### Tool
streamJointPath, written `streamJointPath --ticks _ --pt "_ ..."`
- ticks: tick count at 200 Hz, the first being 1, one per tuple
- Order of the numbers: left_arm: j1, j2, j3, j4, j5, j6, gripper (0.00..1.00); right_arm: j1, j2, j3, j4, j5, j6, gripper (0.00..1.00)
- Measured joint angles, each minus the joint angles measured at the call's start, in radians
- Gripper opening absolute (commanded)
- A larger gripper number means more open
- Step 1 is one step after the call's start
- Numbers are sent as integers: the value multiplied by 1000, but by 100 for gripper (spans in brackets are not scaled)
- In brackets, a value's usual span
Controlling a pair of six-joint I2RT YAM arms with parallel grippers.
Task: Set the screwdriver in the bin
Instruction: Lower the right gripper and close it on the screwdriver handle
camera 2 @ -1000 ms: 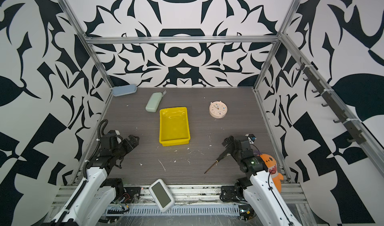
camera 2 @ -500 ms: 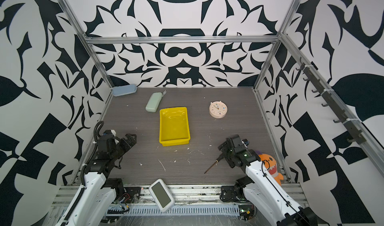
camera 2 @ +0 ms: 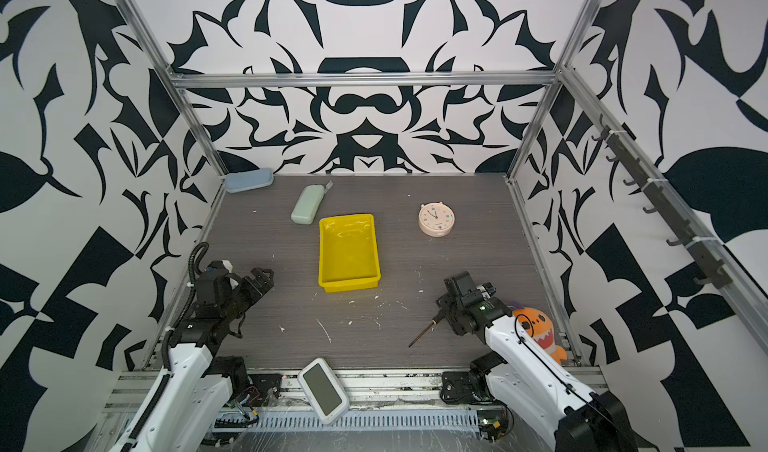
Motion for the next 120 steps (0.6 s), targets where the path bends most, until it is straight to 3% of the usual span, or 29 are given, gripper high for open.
streamJointPath --ticks 29,85,120 --pt "0 -25 -10 -14 0 -23 99 7 22 -4 20 12 -5 50" --pt "0 -117 -99 56 84 -40 99 7 84 -23 73 39 -20 45" --pt "0 -72 -114 181 224 2 99 7 127 -26 95 42 -35 30"
